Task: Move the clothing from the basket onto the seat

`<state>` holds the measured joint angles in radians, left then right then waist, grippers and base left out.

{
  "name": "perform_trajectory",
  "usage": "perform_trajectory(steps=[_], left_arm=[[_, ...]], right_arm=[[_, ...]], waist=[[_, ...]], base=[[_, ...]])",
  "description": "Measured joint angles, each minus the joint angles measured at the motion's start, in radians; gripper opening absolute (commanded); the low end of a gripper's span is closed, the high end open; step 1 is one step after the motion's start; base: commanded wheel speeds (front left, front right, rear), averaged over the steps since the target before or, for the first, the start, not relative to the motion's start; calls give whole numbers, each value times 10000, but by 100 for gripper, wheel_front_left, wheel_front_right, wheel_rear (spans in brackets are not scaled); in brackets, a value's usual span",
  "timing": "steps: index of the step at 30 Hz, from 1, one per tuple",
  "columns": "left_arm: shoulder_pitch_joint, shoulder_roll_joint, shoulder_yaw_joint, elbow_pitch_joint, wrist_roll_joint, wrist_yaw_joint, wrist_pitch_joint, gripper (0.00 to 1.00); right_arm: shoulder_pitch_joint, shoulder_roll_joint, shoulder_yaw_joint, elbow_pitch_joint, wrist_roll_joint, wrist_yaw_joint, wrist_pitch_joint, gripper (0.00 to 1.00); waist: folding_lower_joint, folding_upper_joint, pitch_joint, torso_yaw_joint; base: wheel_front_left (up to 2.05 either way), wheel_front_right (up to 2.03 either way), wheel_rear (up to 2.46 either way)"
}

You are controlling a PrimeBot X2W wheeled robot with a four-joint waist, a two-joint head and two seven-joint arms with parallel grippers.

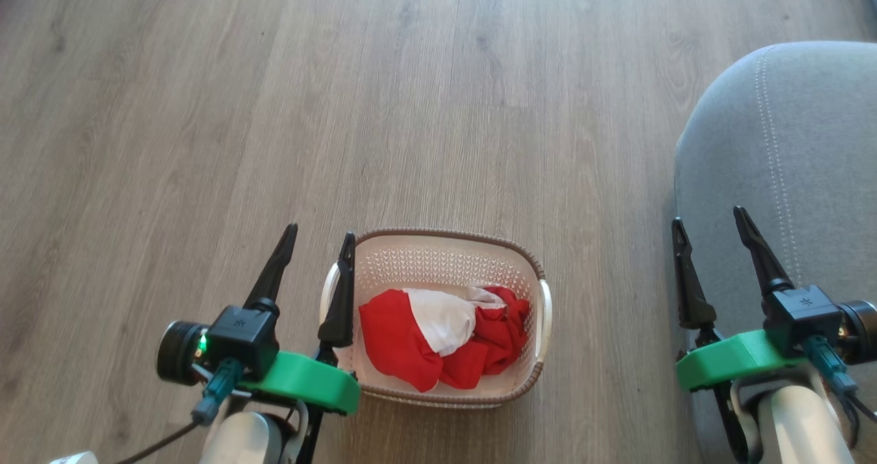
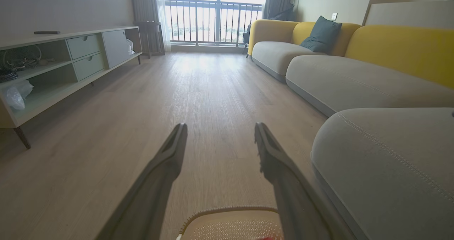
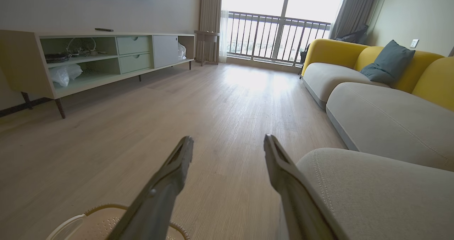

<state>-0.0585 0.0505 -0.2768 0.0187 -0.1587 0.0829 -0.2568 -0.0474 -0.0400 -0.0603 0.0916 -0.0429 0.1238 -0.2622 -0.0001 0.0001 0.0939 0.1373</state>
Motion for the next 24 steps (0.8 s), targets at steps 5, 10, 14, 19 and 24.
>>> perform_trajectory(steps=[5,10,14,19,24], left_arm=[[-24,0,-33,0,0,-8,0,100],[-81,0,-44,25,-86,-52,0,100],[-375,0,-150,240,-96,-140,0,100],[-925,0,-520,1081,44,-378,0,100],[-1839,-15,-1446,3110,905,-721,2,100]], right_arm=[[-20,0,-2,-4,0,0,0,100],[-45,0,-6,-17,-15,0,0,100],[-100,0,-54,-17,-207,0,0,100],[-564,0,-341,-4,-541,0,0,100],[-945,0,-1080,127,-825,0,2,100]], waist=[[0,0,185,8],[0,0,444,-14],[0,0,841,-77],[2,0,1601,-242],[3,0,2584,-489]], base=[[0,0,0],[0,0,0],[0,0,0],[0,0,0],[0,0,0]])
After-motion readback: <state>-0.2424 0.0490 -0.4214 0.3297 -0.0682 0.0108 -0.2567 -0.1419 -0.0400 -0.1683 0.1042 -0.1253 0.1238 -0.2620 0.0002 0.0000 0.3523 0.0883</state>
